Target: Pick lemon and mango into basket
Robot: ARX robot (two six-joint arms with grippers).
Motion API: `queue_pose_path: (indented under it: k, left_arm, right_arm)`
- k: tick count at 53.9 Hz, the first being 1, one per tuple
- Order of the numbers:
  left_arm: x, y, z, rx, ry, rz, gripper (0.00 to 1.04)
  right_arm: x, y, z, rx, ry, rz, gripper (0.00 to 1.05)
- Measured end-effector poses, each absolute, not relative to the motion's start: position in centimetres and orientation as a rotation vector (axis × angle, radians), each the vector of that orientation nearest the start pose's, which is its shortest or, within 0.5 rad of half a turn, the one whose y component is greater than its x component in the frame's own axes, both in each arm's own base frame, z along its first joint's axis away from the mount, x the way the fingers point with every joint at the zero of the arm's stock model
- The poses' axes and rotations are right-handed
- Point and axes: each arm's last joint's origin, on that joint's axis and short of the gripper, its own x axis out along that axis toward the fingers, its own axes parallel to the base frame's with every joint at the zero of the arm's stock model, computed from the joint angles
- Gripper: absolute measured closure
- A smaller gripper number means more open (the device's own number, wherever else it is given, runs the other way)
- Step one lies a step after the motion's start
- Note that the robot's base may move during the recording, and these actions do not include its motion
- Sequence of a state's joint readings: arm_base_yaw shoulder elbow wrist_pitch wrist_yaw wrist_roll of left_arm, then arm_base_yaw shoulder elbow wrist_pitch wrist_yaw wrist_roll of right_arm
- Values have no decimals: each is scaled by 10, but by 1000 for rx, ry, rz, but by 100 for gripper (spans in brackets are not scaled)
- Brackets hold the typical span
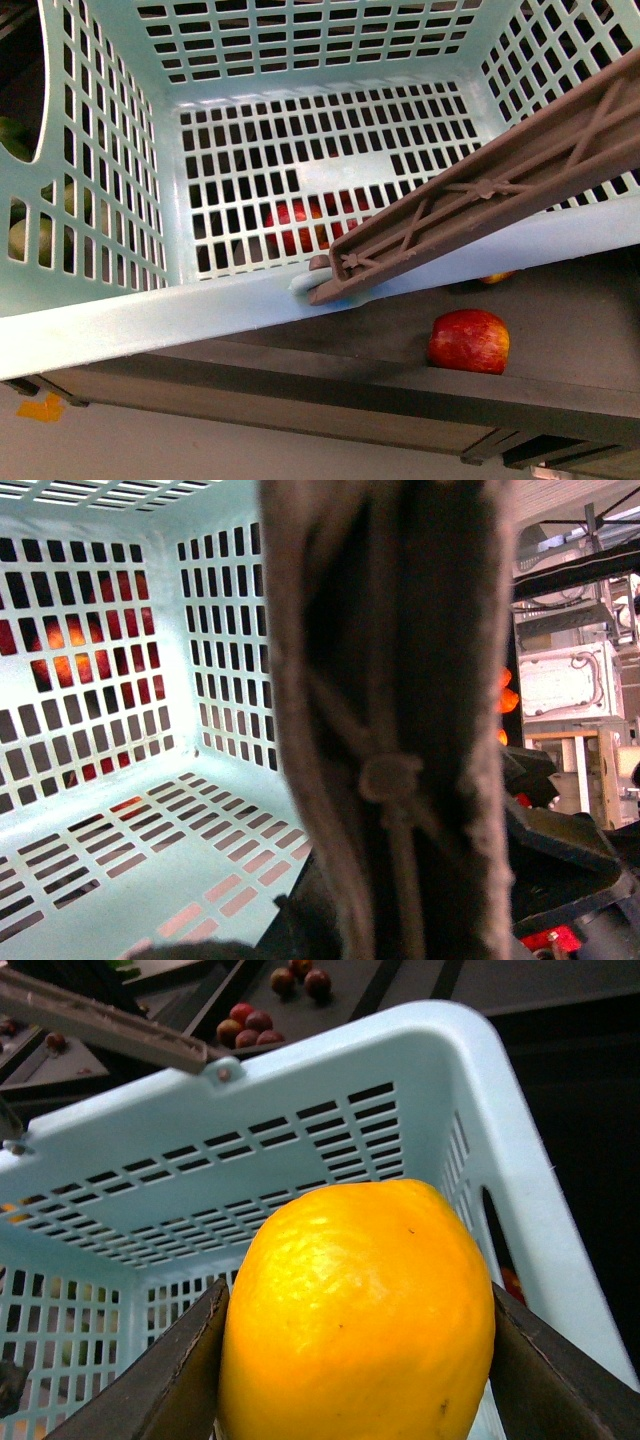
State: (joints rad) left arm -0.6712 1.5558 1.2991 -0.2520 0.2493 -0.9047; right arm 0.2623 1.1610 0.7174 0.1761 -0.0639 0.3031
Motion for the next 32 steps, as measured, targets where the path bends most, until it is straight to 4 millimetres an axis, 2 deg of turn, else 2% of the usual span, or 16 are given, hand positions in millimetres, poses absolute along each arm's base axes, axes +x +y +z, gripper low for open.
queue_pose_path:
  k: [1,6,13,19,28,32]
  left_arm:
    - [271,-224,317,-710,875,-596,100]
    - [271,-224,317,-710,876,-597,100]
    - [271,-225,317,-711,878,-600,100]
    - [271,-225,316,-709,881,-602,100]
    - [271,-224,316,-711,879,-595,100]
    - [271,-224,316,-711,876,-590,100]
  right_arm:
    - [246,70,267,272,320,284,42]
    - [241,74,262,288,327,279,22]
    - [232,67,265,319,292,245,7]
    - [220,51,273,335,228,162,9]
    - [191,12,282,346,105,-63,9]
    - [184,5,286,347,69,-105,9]
